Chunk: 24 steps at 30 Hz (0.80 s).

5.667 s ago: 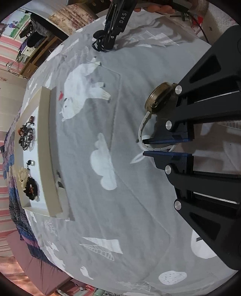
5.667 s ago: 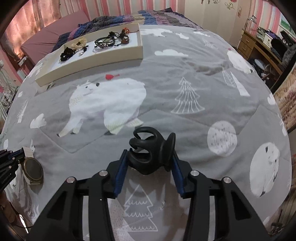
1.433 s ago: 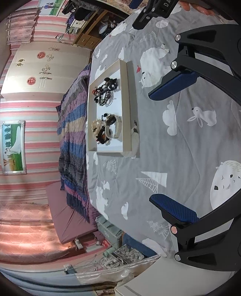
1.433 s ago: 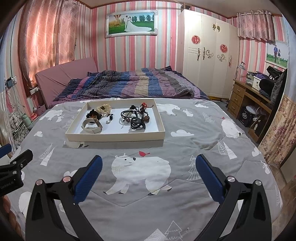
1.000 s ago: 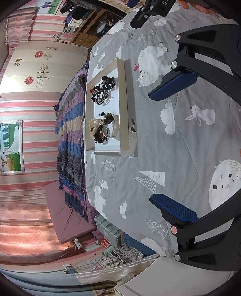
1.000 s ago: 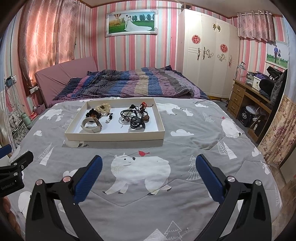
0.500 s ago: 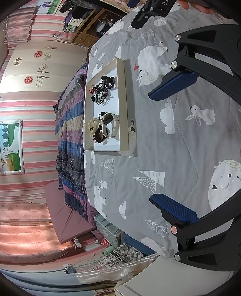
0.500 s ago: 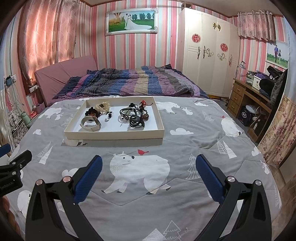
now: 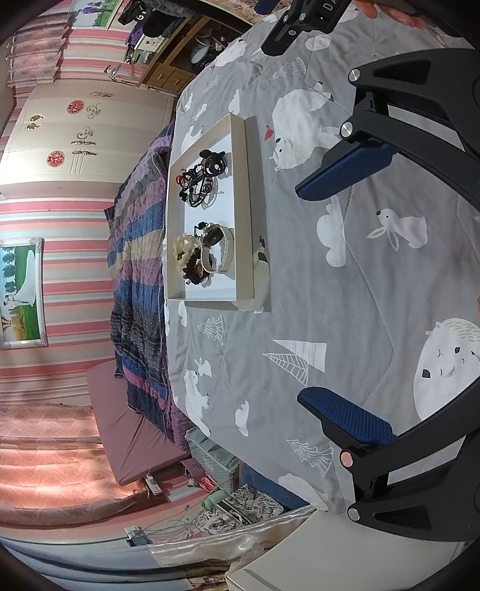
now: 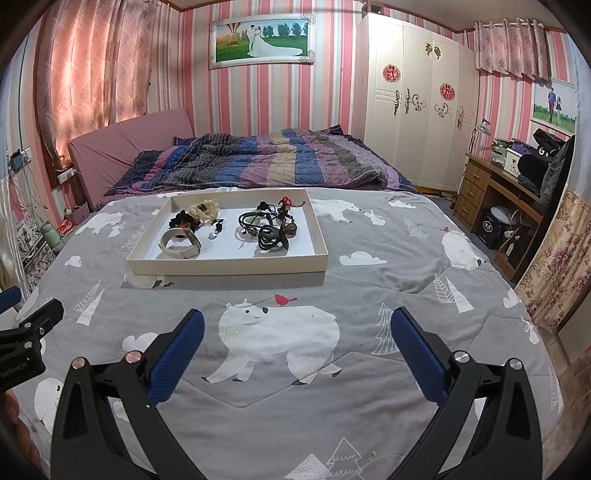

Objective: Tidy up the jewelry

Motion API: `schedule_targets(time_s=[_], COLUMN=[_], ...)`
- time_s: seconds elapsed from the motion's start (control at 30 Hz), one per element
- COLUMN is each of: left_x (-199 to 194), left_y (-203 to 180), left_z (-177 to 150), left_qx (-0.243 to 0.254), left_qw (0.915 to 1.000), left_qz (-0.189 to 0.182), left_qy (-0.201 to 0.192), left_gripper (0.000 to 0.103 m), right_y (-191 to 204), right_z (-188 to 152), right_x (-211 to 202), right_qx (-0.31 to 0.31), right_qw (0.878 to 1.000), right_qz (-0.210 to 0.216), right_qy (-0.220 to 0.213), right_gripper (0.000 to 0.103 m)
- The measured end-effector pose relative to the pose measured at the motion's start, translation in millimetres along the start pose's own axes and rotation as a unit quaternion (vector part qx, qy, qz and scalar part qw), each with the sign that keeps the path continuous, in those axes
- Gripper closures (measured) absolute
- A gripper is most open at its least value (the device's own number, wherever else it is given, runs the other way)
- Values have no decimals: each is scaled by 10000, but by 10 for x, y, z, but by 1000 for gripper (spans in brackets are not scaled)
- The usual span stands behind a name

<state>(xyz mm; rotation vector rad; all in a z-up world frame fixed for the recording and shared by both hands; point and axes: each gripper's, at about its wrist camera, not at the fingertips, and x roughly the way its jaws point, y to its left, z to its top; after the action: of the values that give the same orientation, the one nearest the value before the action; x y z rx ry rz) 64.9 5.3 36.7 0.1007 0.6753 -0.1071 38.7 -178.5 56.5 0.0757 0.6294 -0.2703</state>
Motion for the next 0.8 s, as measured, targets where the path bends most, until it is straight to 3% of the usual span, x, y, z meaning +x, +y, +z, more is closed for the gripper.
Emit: schedule_targets(time_s=[0.8], left_x=[-49], left_y=[16], left_z=[-21], left_qx=[28], left_qw=[9998], left_qz=[99], left_qy=[-152], left_gripper=[3], right_y=[-8], right_z=[-9], right_x=[-4], right_qx=[-11], right_qw=[10000], right_qz=[-10], right_qy=[-3], right_gripper=[2])
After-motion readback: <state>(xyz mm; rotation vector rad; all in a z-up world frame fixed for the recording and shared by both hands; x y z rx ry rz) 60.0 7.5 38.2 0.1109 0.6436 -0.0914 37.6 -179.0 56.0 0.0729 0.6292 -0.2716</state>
